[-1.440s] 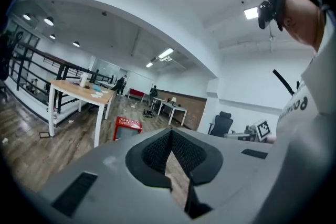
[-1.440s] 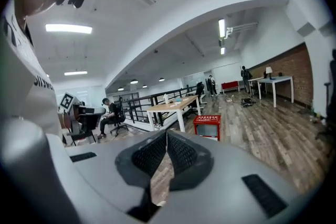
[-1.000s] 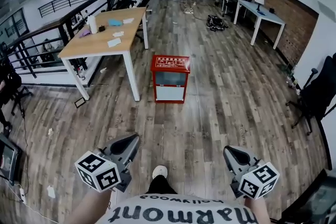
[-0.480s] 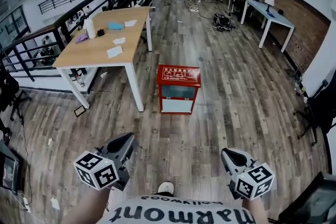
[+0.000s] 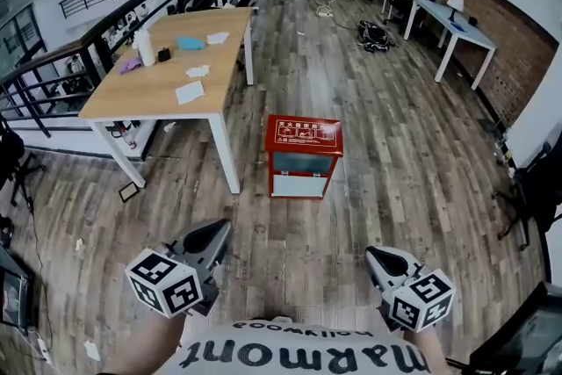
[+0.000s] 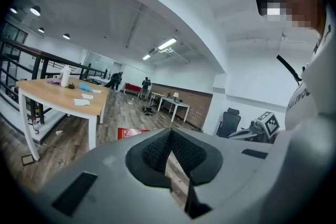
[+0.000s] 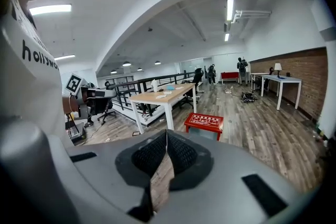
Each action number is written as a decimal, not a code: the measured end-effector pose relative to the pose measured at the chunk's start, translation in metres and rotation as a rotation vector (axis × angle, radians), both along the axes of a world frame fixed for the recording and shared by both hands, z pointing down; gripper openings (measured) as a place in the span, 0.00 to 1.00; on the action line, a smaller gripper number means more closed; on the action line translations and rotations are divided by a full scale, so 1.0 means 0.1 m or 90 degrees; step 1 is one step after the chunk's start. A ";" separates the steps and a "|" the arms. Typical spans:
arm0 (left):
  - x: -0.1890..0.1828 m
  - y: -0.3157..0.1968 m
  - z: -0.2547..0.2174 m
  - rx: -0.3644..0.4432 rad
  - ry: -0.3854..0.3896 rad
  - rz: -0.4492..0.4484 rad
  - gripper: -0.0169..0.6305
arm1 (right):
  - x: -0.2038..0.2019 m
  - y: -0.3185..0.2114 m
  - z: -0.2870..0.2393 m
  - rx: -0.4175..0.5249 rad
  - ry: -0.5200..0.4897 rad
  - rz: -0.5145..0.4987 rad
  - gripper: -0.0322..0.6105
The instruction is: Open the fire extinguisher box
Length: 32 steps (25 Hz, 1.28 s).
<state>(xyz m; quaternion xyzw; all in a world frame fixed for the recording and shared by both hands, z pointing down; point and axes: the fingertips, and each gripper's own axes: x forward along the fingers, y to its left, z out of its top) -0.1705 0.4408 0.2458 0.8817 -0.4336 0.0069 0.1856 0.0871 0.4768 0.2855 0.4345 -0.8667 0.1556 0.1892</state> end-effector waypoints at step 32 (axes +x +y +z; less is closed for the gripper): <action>0.34 -1.40 0.15 -0.023 0.054 -0.041 0.04 | -0.12 -1.84 0.09 0.000 0.056 -0.124 0.06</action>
